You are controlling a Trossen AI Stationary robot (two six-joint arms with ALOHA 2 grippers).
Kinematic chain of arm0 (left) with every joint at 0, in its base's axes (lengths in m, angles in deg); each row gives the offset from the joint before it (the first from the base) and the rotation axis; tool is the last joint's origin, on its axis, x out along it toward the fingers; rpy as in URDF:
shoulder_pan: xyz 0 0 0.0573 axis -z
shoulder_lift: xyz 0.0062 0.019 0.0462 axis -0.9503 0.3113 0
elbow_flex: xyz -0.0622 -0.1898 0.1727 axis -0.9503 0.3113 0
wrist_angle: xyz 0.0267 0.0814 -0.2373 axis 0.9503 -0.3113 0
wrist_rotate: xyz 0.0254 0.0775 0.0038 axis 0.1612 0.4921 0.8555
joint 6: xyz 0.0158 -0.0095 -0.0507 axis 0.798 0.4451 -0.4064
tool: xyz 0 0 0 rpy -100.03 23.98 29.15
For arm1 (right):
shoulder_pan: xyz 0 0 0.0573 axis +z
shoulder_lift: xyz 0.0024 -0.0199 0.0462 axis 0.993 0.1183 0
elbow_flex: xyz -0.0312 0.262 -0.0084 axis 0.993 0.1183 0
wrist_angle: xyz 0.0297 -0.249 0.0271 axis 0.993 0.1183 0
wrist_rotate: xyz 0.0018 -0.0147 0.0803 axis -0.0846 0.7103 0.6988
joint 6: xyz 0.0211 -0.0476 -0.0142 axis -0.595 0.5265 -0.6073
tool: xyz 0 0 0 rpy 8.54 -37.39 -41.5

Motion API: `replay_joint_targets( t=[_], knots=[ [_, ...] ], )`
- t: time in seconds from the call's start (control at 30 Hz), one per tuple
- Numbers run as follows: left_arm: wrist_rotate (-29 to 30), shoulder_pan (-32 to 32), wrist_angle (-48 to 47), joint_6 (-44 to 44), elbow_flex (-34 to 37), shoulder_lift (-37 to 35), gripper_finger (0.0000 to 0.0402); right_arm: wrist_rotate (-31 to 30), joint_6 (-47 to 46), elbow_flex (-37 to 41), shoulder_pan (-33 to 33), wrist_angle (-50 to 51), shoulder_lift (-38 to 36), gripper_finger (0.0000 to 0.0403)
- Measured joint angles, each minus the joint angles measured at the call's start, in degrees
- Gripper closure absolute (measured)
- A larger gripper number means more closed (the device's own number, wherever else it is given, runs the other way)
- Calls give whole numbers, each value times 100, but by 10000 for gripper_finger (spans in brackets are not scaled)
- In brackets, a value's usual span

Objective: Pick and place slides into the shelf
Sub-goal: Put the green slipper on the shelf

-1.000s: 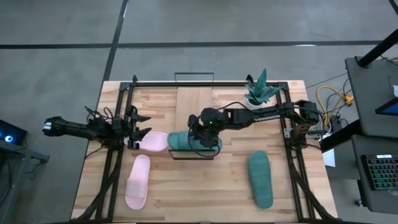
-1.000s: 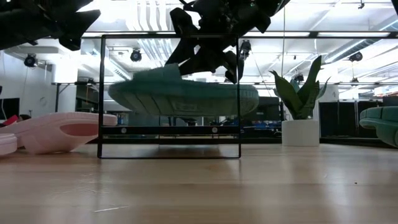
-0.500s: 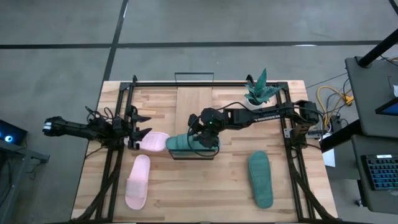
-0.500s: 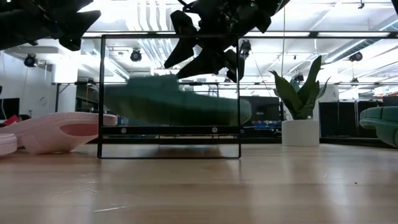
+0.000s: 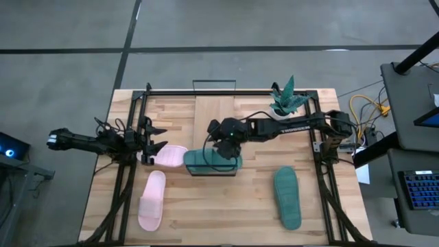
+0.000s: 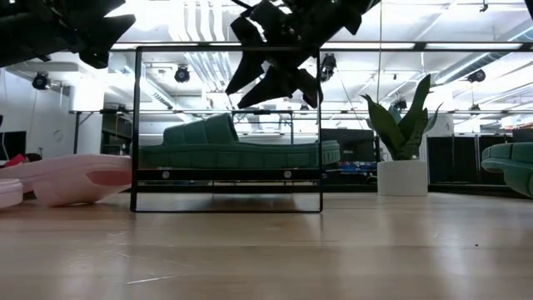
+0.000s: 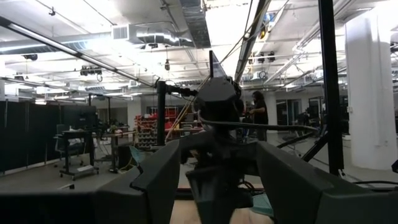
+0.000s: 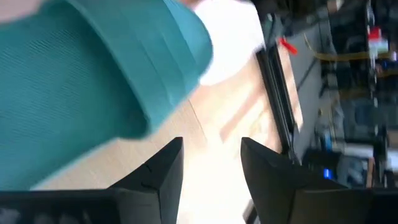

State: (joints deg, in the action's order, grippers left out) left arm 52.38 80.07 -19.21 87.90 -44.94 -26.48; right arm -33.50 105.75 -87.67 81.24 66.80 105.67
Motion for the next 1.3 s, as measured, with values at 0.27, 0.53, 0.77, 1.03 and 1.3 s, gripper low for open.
replay_joint_targets(
  t=[0.27,0.53,0.77,1.03,1.3],
  knots=[
    [748,0,-58,117,0,11,205,-294,-1385,-28,10,600,-789,276],
    [762,1,-162,447,0,22,205,-256,-3089,-25,82,929,-1653,295],
    [764,1,-253,446,0,13,205,-298,-4323,-12,345,1207,-2056,309],
    [764,2,-253,446,0,13,205,-298,-5796,-12,756,1744,-2511,321],
    [764,0,-260,437,0,20,205,-300,-7744,-12,1158,2585,-2608,330]
  ],
)
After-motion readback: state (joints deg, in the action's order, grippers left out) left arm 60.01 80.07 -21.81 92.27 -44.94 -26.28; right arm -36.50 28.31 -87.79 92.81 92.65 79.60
